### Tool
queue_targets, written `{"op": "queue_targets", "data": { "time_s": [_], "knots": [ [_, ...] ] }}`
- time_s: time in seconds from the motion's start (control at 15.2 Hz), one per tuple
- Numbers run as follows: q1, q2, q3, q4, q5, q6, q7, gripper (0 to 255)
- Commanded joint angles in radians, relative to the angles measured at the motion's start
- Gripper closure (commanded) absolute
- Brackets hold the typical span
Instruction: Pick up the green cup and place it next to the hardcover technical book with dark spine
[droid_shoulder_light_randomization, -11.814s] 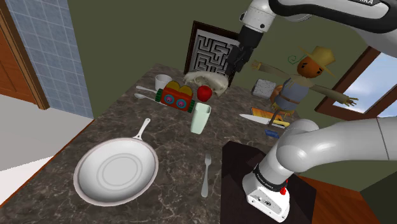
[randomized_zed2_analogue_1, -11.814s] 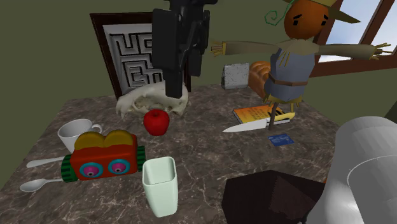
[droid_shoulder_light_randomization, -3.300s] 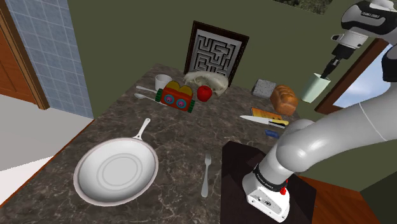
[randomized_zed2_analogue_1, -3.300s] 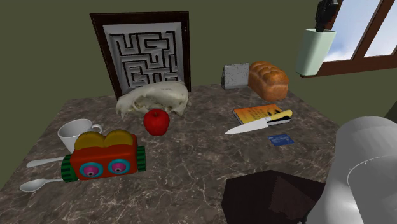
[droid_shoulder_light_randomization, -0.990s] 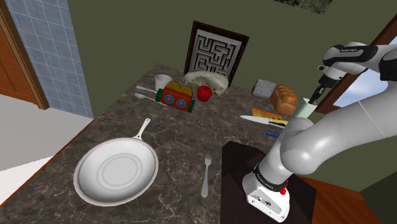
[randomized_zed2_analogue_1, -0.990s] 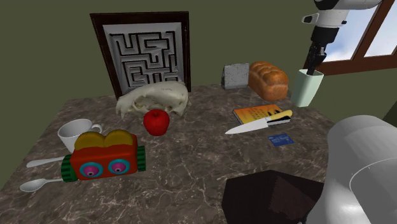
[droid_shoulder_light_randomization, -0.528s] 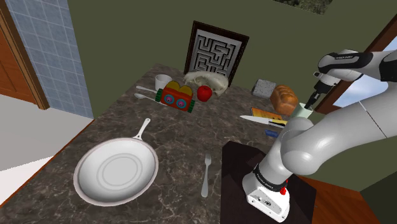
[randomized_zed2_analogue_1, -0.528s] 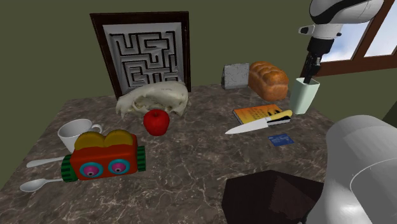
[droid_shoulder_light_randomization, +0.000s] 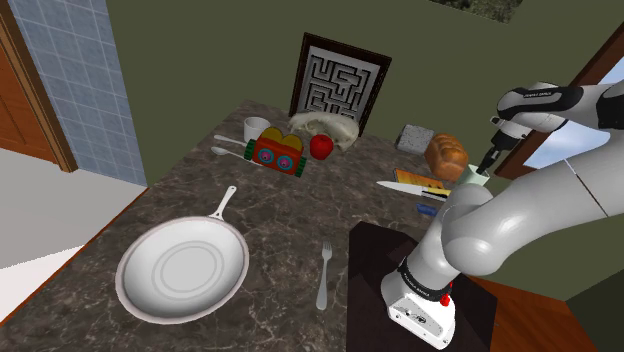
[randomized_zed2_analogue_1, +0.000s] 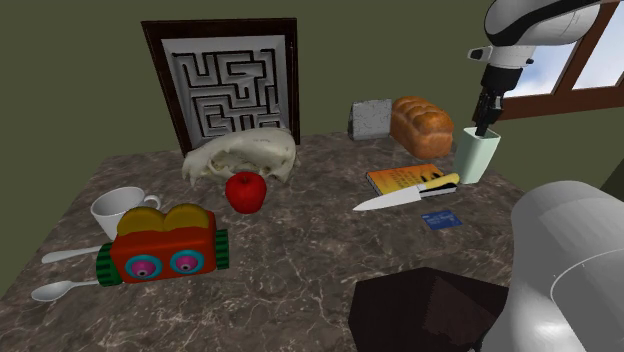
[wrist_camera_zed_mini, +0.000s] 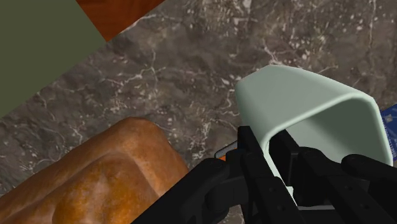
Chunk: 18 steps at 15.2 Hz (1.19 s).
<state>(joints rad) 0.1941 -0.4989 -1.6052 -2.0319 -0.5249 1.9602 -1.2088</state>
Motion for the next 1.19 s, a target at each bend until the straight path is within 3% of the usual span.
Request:
{"op": "queue_targets", "data": {
  "time_s": [0.0,0.07,0.4,0.66,1.12],
  "knots": [
    [0.000,0.000,0.000,0.000,0.000,0.000,0.000,255],
    [0.000,0.000,0.000,0.000,0.000,0.000,0.000,0],
    [0.000,0.000,0.000,0.000,0.000,0.000,0.000,0],
    [-0.050,0.022,0.087,0.085,0.046,-0.109,-0.027,0],
    [-0.050,0.021,0.087,0.085,0.046,-0.109,-0.027,0]
  ]
}}
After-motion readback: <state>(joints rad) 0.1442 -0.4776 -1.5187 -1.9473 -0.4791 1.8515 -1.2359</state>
